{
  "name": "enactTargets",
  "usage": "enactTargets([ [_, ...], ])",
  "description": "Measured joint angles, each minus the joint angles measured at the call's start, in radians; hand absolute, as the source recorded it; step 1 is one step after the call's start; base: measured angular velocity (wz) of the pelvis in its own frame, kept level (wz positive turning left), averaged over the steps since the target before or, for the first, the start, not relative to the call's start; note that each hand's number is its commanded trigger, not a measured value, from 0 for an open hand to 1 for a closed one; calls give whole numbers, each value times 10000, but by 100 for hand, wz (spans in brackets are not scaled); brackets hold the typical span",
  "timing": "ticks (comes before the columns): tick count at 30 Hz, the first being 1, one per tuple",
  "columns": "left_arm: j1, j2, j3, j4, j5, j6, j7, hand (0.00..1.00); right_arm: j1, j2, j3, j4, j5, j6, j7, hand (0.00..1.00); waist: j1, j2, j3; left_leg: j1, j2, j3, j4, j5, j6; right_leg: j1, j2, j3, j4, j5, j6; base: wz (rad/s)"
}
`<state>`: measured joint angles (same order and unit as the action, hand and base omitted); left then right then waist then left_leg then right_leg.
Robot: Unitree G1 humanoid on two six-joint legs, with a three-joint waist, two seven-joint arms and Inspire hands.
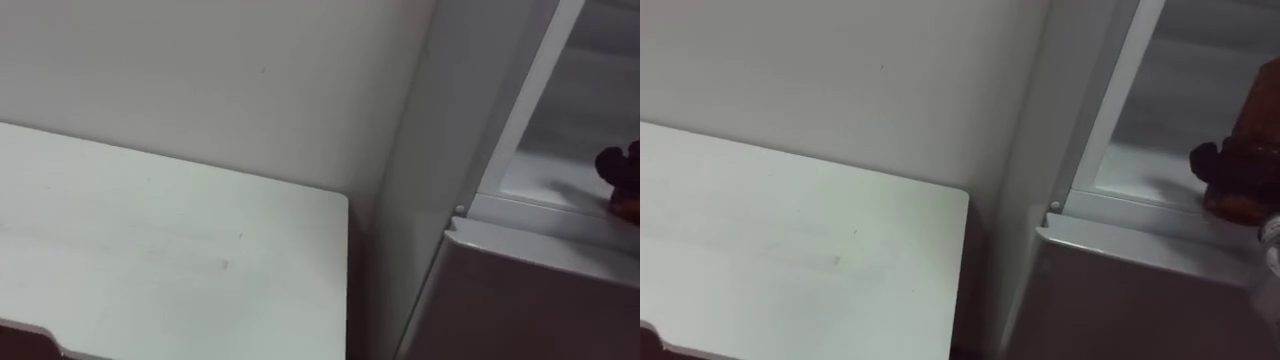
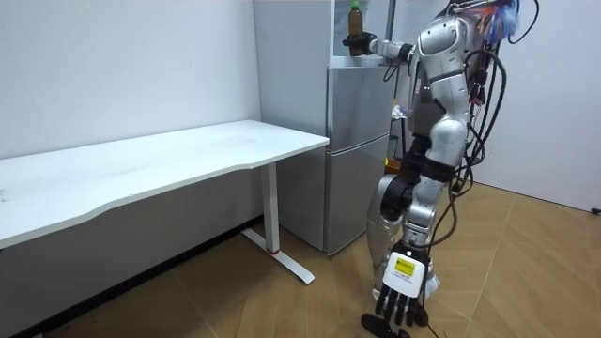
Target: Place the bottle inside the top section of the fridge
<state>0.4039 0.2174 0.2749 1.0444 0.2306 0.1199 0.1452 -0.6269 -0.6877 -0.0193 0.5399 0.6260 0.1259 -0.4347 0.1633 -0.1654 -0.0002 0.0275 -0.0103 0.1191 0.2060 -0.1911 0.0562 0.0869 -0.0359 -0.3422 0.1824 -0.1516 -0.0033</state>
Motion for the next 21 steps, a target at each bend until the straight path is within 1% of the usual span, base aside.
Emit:
enactTargets([
  [1, -1, -5, -2, -8, -6, 17, 0, 0, -39, 0, 0, 67, 2, 0, -10, 100, 29, -5, -25, 0, -13, -52, 6, 2, 4, 14, -16, -75, 15, 0, 0, 22],
  [2, -1, 5, -2, -29, -5, 28, 1, 0, -45, 0, -1, 117, 10, -24, -76, 100, 56, 68, -14, -17, -36, -178, 13, 9, 14, 46, -67, -210, 25, -1, 2, 20],
  [3, -1, 5, -1, -34, -5, 30, 6, 0, -85, 2, 6, 149, 15, -26, -112, 100, 181, 80, -32, -17, -41, -204, 15, 12, 17, 56, -105, -267, 29, -6, 10, 18],
  [4, -2, 3, -1, -33, -6, 33, 6, 0, -113, 1, 6, 154, 11, -26, -111, 100, 231, 106, -29, -22, -44, -228, 21, 12, 18, 68, -110, -306, 28, -8, 12, 14],
  [6, -12, 8, -1, -32, -21, 47, 5, 0, -243, 1, 18, 302, 7, -30, -102, 100, 303, 171, -34, -119, -71, -463, 151, 12, 18, 126, -123, -478, 27, -15, 24, 29],
  [7, -7, 9, -2, -28, -13, 46, 5, 0, -256, 1, 18, 318, 0, -35, -107, 100, 346, 178, -38, -156, -73, -500, 181, 13, 17, 126, -120, -483, 24, -20, 32, 26],
  [8, 15, 6, -3, -27, -13, 45, 5, 0, -338, 1, 25, 424, -7, -43, -91, 100, 391, 216, -10, -197, -73, -558, 216, 16, 12, 127, -113, -536, 20, -20, 32, 19],
  [9, 25, 3, -3, -23, -18, 51, 3, 0, -491, 2, 87, 573, -4, -42, -95, 100, 434, 212, -13, -258, -79, -654, 271, 19, 6, 129, -108, -595, 20, -20, 32, 20],
  [10, 33, 1, -3, -16, -18, 53, 3, 0, -570, 2, 127, 655, -4, -42, -95, 100, 481, 246, 11, -294, -83, -697, 299, 19, 3, 128, -100, -597, 19, -22, 32, 20],
  [11, 62, 1, -3, -4, -18, 54, 3, 0, -763, 1, 256, 844, -2, -43, -97, 100, 573, 272, 16, -357, -94, -746, 318, 29, -9, 97, -81, -576, 13, -28, 35, 15],
  [13, 89, 2, -2, 0, -18, 53, 3, 0, -962, 1, 359, 1001, -1, -45, -87, 100, 612, 276, 17, -429, -132, -844, 326, 68, -13, 77, -80, -591, -14, -46, 21, 19],
  [14, 93, 11, -2, -4, -17, 54, 4, 0, -1006, 0, 361, 1040, -6, -74, -81, 100, 613, 299, 5, -519, -197, -980, 338, 110, -2, 79, -82, -610, -89, -72, -6, 29],
  [15, 93, 4, -14, -7, -19, 54, 4, 0, -1049, 1, 374, 1100, -3, -188, -118, 100, 654, 271, -39, -558, -209, -989, 341, 137, 11, 79, -81, -575, -134, -75, -13, 24],
  [16, 94, 1, -26, -9, -19, 55, 4, 0, -1091, 1, 386, 1153, -4, -247, -123, 100, 696, 331, -9, -565, -207, -990, 347, 141, 10, 66, -79, -576, -127, -75, -13, 6],
  [17, 96, 1, -27, -14, -19, 55, 2, 0, -1184, 1, 399, 1230, -4, -251, -135, 100, 802, 339, -32, -603, -204, -991, 364, 147, 1, 15, -72, -580, -113, -73, -17, -5],
  [19, 98, 3, -30, -23, -19, 46, 1, 0, -1358, 1, 472, 1392, -9, -291, -215, 100, 869, 403, -16, -664, -205, -1014, 400, 151, -2, -11, -65, -600, -115, -69, -23, 1],
  [21, 90, 20, -30, -30, -19, 46, 1, 0, -1399, 1, 558, 1549, 13, -488, -332, 100, 910, 423, -20, -697, -207, -1061, 450, 153, -3, -3, -80, -692, -109, -68, -25, 7],
])
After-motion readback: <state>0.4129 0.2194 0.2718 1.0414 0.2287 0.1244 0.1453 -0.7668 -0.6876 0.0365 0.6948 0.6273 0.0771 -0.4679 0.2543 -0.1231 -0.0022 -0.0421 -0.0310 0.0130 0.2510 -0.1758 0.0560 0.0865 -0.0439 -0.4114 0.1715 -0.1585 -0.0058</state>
